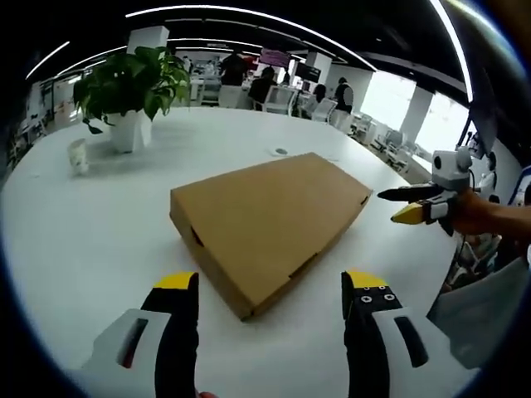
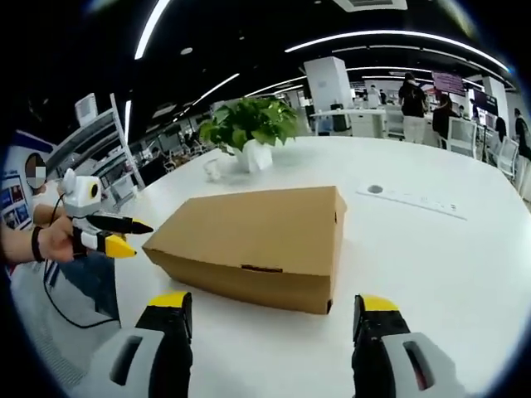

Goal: Operate the shoe box by opening the lid, removing the specified soft item, and placing it in the target area until the item is outside and the box remains undamaged.

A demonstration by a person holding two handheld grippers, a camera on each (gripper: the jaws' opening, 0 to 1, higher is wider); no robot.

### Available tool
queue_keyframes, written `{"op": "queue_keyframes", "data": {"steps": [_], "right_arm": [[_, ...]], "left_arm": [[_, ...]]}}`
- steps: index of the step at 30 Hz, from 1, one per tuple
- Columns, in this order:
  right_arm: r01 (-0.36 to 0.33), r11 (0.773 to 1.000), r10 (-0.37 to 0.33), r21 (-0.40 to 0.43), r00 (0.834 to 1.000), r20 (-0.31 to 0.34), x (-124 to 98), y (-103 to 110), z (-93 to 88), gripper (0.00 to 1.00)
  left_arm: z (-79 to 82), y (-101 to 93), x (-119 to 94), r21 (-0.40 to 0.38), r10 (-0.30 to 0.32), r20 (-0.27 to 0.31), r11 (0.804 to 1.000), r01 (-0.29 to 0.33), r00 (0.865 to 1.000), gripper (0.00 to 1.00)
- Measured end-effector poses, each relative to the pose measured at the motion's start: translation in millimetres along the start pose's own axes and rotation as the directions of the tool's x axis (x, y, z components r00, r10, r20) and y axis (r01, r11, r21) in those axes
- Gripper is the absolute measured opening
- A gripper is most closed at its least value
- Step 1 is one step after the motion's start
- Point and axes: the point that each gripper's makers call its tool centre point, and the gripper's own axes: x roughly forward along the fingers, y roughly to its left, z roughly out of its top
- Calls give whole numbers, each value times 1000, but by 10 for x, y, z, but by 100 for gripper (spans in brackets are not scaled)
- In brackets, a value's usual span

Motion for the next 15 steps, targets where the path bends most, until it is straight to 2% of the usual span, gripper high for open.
{"op": "queue_keyframes", "data": {"steps": [10, 15], "right_arm": [[-2, 1000, 2, -16, 1000, -7, 198, -141, 35, 70], [-10, 998, 10, -56, 1000, -12, 271, -150, 60, 63]], "left_arm": [[-81, 45, 127, 3, 3, -32, 1000, -3, 999, 68], [-83, 68, 177, 10, 7, -41, 1000, -6, 999, 63]]}}
